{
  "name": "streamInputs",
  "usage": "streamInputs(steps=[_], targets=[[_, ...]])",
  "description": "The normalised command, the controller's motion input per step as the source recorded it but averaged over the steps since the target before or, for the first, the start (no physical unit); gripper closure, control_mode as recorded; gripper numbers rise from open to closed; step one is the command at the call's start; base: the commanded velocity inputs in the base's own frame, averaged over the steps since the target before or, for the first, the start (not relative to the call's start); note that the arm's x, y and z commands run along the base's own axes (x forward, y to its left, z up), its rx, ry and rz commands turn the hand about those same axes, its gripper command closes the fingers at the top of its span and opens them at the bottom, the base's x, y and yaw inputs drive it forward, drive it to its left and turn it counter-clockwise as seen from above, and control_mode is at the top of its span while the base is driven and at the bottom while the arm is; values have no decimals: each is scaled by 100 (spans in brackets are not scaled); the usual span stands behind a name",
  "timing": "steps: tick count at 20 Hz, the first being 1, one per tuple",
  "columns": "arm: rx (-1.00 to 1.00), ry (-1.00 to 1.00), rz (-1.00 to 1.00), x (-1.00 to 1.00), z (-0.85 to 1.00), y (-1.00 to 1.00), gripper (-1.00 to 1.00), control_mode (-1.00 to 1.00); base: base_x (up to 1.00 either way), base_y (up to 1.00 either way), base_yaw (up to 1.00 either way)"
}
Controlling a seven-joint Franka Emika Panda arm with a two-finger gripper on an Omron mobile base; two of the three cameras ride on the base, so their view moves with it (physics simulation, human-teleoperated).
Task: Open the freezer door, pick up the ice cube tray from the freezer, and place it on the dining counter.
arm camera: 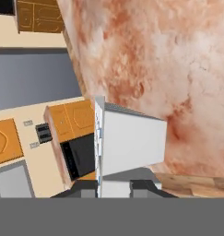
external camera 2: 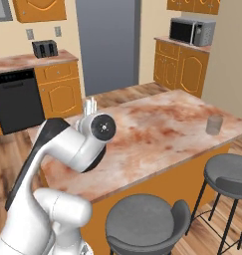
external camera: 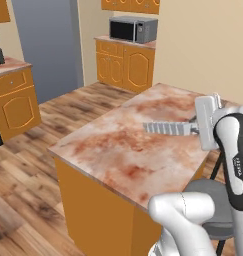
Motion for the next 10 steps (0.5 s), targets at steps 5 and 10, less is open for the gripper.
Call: streamInputs(steps=[5,10], targets=[[0,11,10,52,-75,0,100,-100,0,0,0],[-3,0,4,37,-78,3,100,-100,0,0,0]])
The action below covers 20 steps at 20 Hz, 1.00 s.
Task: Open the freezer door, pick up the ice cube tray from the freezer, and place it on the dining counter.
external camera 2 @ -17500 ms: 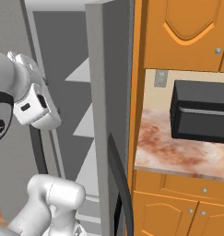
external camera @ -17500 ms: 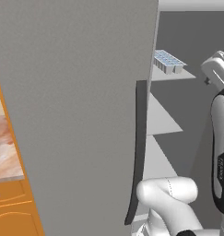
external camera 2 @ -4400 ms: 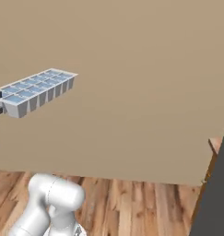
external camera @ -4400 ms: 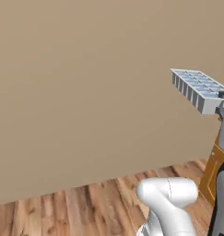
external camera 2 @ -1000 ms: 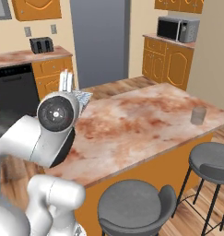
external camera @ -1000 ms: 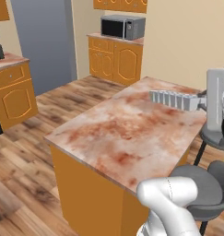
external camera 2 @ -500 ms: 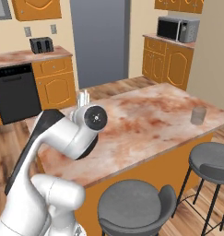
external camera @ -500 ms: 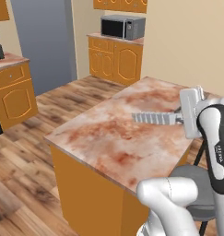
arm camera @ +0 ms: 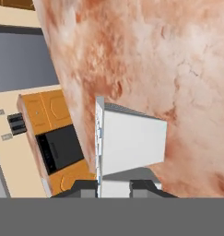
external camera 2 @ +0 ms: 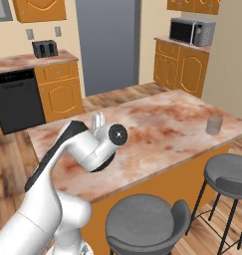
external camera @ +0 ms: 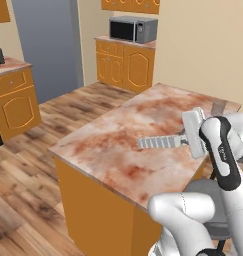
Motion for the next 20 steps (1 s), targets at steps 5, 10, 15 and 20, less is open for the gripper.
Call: streamInputs(steps=[5,10,15,20], targets=[[-6,-8,0,27,-68,6,100,-100,0,0,0],[-1,-3,0,46,-43,1,100,-100,0,0,0],[0,0,0,60,-40,4,100,-100,0,0,0],[0,3,0,69,-21,1,100,-100,0,0,0]])
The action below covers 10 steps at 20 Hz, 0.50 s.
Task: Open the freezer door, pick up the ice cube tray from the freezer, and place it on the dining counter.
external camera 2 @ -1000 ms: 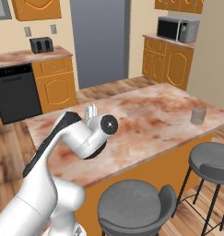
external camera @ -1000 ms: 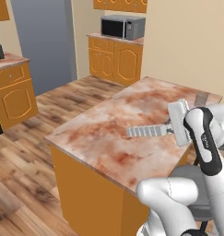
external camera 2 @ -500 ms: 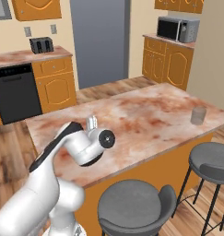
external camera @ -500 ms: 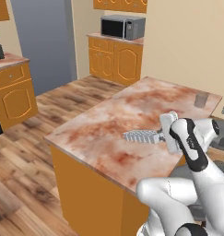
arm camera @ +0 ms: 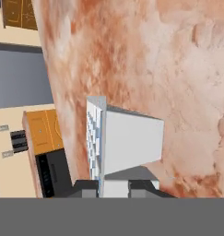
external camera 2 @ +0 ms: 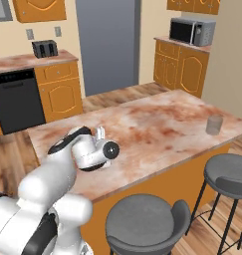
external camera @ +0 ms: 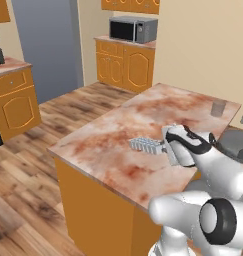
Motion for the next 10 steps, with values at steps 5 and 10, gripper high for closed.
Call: streamInputs(steps=[5,10], targets=[[0,5,0,62,-23,0,100,-100,0,0,0],[0,4,0,29,-4,0,-100,-100,0,0,0]])
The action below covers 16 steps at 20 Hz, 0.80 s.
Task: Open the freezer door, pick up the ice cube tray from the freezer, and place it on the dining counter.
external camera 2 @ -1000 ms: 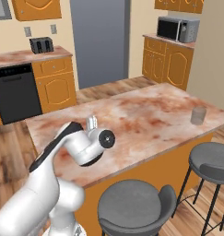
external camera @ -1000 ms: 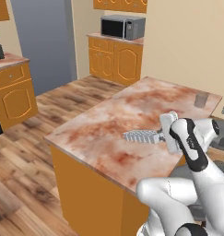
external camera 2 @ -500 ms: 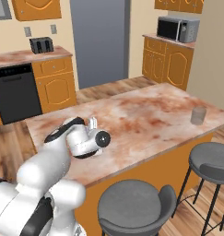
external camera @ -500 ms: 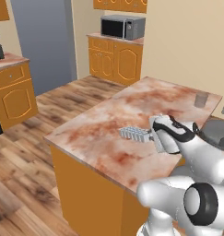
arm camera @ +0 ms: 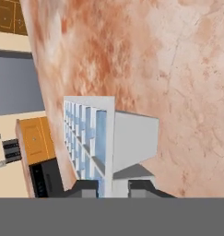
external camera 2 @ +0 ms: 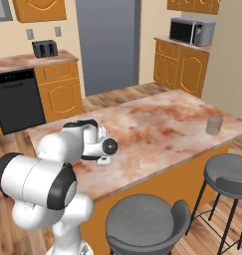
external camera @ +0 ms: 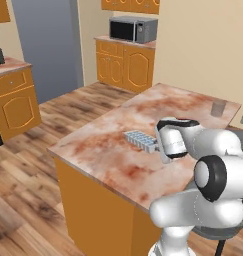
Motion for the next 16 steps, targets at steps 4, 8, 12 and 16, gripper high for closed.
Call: streamInputs(steps=[4,8,12,16], targets=[[0,0,0,1,19,-7,-100,-100,0,0,0],[0,2,0,0,46,-1,-100,-100,0,0,0],[0,9,0,0,74,-1,-100,-100,0,0,0],[0,16,0,0,92,-3,-100,-100,0,0,0]])
